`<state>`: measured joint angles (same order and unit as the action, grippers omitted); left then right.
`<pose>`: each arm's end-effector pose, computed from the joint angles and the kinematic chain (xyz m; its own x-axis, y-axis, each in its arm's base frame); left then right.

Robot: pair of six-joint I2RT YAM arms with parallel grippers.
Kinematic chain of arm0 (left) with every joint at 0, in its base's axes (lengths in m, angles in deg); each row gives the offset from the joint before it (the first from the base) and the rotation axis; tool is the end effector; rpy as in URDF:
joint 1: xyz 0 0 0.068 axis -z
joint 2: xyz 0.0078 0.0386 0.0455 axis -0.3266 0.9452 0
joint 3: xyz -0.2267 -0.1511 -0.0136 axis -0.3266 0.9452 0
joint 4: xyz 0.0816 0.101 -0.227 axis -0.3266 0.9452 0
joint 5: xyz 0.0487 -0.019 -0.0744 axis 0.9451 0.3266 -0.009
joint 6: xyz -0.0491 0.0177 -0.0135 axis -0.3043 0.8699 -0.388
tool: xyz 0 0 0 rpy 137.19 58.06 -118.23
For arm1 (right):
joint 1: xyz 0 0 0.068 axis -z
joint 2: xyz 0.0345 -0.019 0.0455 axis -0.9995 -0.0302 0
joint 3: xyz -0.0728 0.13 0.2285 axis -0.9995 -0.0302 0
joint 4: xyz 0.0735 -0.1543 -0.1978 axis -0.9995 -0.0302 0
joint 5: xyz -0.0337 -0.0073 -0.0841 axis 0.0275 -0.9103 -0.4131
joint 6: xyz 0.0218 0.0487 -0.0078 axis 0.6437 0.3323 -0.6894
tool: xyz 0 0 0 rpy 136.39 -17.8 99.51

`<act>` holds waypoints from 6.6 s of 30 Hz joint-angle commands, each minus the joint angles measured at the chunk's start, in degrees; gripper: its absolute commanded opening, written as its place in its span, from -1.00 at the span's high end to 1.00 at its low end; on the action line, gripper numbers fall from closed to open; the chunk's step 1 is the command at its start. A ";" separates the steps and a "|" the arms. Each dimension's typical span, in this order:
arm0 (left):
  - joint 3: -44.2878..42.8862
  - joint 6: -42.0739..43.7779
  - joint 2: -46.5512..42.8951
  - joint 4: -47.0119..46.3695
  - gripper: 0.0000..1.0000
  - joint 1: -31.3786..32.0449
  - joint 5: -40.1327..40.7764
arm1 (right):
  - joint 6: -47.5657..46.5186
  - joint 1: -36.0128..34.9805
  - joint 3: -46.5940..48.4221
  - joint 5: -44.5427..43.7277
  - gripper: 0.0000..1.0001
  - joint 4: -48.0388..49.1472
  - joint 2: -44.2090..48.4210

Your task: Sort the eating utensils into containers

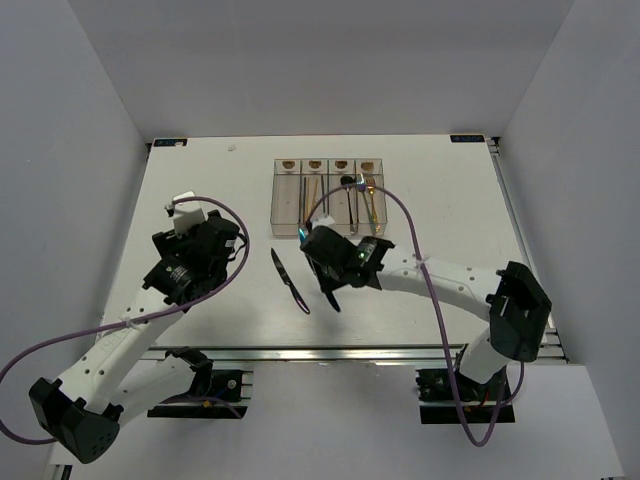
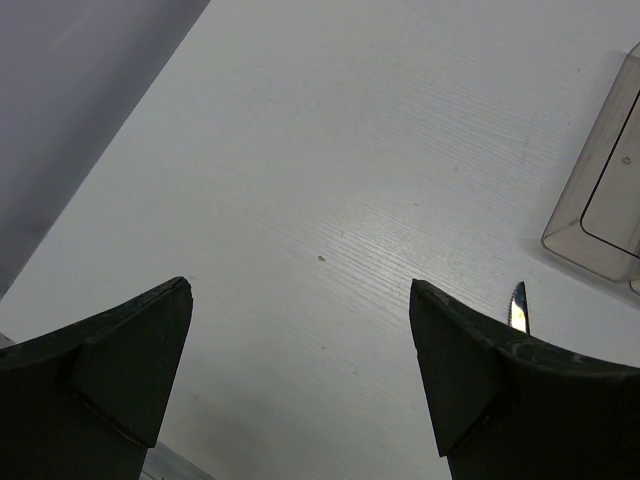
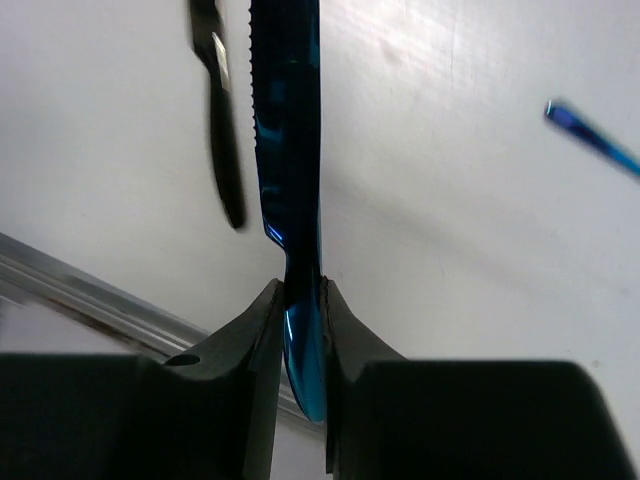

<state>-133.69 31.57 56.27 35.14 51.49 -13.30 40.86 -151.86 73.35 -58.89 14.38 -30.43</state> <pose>0.1599 -0.0675 0.3123 -0.4281 -0.1390 -0.8930 -0.4818 0.8711 0.0954 0.1565 0.2903 0.2486 -0.7204 -0.3482 -0.5998 -0.4724 0.8795 0.0569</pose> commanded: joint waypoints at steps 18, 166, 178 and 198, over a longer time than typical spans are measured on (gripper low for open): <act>0.39 -0.01 -1.73 -0.57 -0.96 -0.26 0.54 | -7.14 17.97 49.70 2.44 1.00 19.65 -32.38; 0.21 -0.97 -5.68 -0.04 -0.96 -2.37 2.03 | 1.03 20.70 46.81 13.25 0.17 27.23 -37.50; 0.13 -0.97 -4.54 -0.13 -0.96 -2.45 1.86 | -1.60 20.62 38.20 -0.59 -0.79 18.36 -22.04; 0.39 -0.09 -4.28 -0.83 -0.96 -2.63 0.45 | 49.53 27.72 -0.04 -18.84 -0.53 -15.04 3.74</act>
<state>-133.69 31.18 52.99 34.94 49.17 -12.64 78.89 -127.14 75.12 -79.52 4.71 -26.36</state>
